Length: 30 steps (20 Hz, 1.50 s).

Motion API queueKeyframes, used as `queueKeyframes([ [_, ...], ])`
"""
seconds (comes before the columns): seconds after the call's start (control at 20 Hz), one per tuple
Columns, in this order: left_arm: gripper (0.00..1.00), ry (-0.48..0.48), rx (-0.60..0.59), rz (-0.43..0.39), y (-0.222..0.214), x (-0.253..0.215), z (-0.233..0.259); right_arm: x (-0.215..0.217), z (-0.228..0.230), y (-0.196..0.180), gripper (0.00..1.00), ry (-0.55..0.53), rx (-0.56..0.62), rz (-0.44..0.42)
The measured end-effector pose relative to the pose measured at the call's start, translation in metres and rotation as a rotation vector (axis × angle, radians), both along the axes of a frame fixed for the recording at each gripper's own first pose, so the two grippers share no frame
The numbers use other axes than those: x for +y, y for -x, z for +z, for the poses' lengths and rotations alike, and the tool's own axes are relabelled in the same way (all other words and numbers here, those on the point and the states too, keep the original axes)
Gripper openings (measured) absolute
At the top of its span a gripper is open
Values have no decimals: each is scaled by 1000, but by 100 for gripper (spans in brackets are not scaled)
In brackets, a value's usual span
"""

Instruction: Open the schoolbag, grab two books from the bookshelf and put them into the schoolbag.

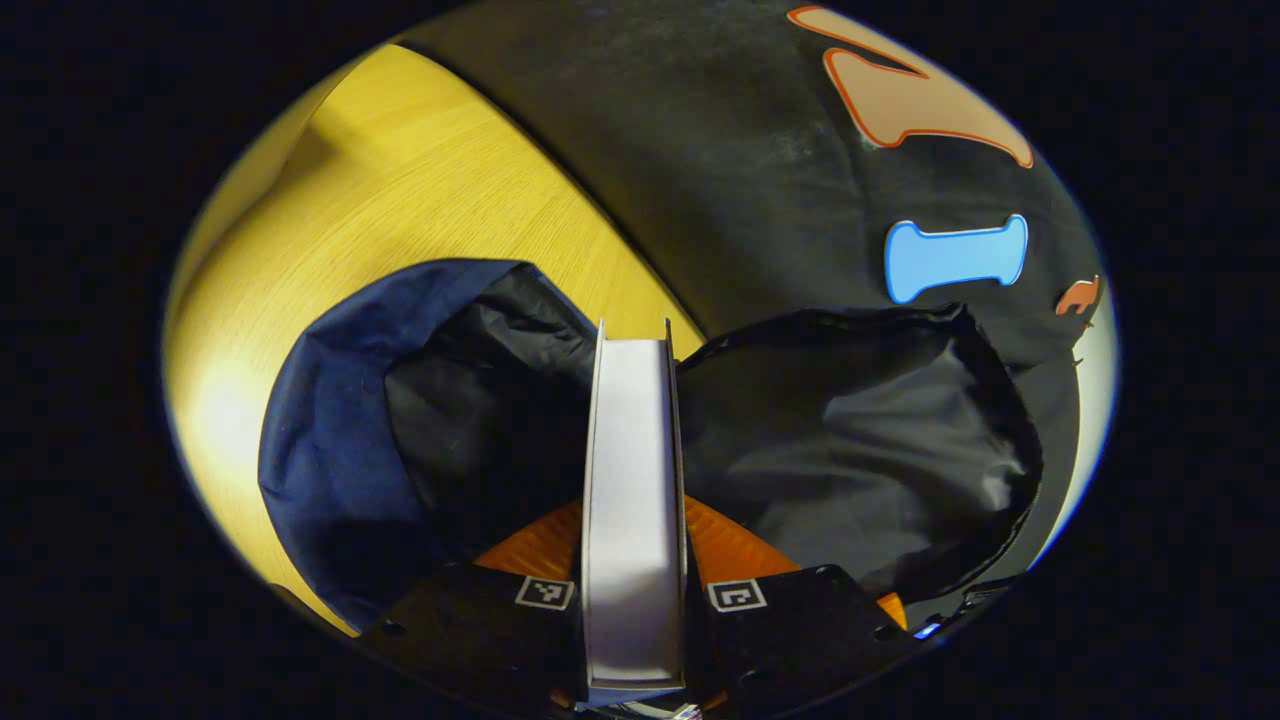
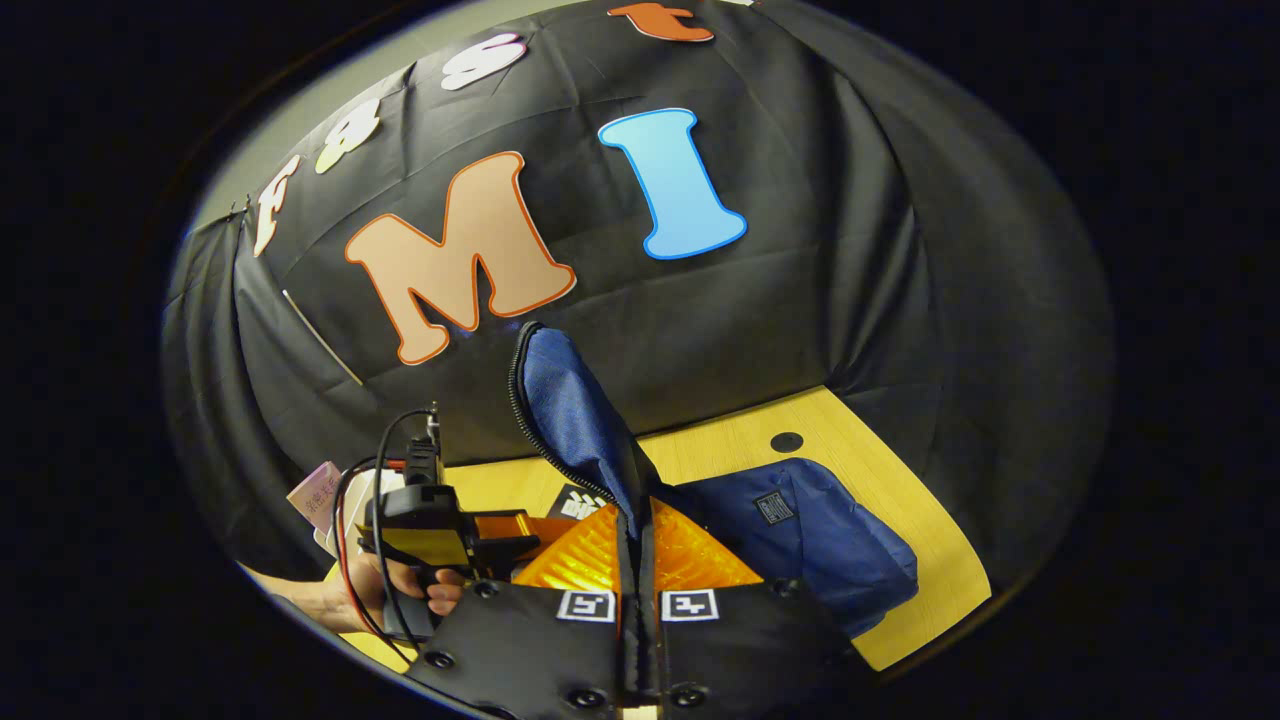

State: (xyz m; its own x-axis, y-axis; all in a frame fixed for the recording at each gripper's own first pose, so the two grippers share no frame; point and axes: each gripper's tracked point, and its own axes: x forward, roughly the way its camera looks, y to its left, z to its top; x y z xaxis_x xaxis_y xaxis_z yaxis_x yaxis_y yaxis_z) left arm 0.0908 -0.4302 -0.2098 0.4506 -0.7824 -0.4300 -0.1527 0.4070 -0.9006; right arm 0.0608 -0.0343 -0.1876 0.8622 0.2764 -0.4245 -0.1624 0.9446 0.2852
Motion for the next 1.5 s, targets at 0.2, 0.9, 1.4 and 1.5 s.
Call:
queueKeyframes([
  [0.2, 35, 5, 14, 1, 1, 0, -4, -2, -2, -2, 5, -14, 4, -14],
  [0.9, 68, -346, -156, -213, 4, 17, -14, -1, -9, -2, 3, -32, 23, -33],
  [1.4, 84, -650, -387, -313, 4, 42, -17, -1, -10, -2, 4, -36, 31, -43],
  [1.5, 87, -667, -450, -323, 14, 58, -9, -1, -11, -1, 4, -37, 30, -46],
])
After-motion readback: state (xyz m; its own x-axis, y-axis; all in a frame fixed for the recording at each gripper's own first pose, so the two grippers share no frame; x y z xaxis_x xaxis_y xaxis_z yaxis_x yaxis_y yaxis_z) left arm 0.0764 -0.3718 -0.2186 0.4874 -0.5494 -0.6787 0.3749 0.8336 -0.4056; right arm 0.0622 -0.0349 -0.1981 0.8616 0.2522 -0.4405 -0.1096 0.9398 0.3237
